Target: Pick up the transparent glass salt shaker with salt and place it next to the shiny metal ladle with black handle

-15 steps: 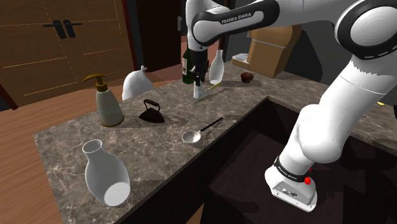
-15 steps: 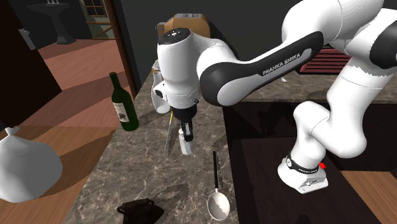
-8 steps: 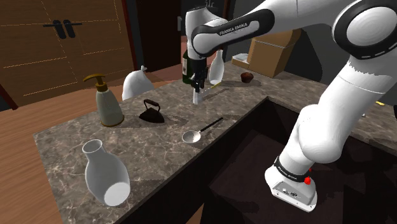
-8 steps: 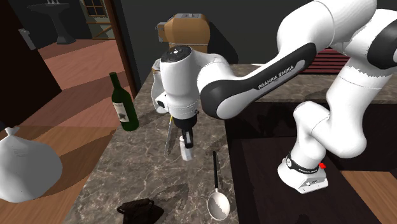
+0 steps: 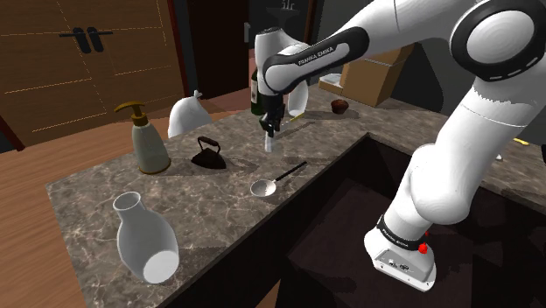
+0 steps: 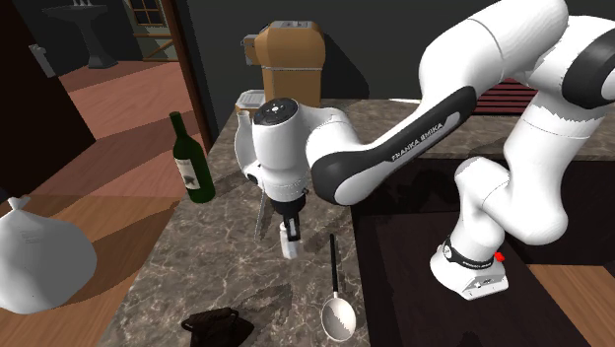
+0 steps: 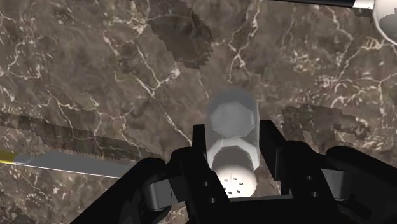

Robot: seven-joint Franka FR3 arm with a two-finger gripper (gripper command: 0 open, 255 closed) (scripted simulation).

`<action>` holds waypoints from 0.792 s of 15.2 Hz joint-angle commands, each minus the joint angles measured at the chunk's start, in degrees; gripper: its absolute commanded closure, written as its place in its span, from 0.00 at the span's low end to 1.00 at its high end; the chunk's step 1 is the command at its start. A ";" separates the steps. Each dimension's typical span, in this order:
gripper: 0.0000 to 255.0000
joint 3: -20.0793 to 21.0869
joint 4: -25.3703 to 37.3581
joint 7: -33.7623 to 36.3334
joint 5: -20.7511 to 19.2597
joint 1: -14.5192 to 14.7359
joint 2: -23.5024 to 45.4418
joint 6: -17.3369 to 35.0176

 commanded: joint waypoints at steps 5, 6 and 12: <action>1.00 -0.15 -2.43 0.33 -0.07 -0.12 2.13 4.59; 1.00 -0.17 -2.81 0.40 -0.09 -0.14 2.51 5.35; 1.00 -0.19 -3.28 0.48 -0.10 -0.16 3.02 6.31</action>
